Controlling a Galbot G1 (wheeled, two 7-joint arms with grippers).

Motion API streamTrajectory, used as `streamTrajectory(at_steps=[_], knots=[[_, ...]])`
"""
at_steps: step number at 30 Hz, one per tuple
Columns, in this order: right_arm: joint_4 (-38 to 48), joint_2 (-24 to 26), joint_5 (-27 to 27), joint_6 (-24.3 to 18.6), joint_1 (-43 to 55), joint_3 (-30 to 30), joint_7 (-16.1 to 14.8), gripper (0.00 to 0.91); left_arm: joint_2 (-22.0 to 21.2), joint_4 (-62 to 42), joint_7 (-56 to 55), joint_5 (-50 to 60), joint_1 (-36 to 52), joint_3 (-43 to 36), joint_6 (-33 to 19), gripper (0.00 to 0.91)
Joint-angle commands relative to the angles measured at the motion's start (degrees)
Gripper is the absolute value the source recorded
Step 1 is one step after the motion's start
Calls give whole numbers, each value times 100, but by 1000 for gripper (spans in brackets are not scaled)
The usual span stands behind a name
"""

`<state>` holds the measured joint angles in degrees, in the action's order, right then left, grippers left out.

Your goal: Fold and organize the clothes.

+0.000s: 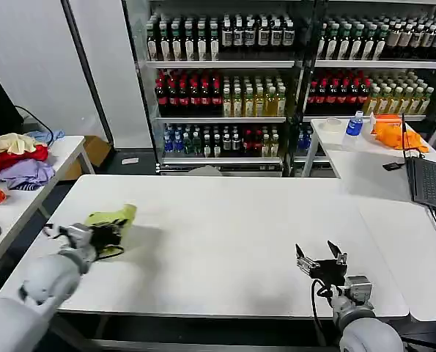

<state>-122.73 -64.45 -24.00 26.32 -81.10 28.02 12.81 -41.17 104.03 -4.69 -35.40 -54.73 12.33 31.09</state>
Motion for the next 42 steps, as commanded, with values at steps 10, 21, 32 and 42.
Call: streamTrajectory(at_steps=[10, 21, 32, 42], knots=[[-152, -111, 65, 74, -200, 166, 10, 907, -1864, -722, -629, -526, 1768, -2482, 191, 20], [-88, -61, 88, 161, -26, 68, -20, 907, -3143, -1516, -1182, -724, 2218, -2499, -501, 907], [436, -303, -887, 321, 1171, -865, 153, 907, -2736, -622, -1437, -1316, 1437, -1164, -1164, 907], [2343, -1342, -2133, 677, 3399, -2291, 838, 907, -1476, -185, -1762, -909, 229, 320, -1189, 907]])
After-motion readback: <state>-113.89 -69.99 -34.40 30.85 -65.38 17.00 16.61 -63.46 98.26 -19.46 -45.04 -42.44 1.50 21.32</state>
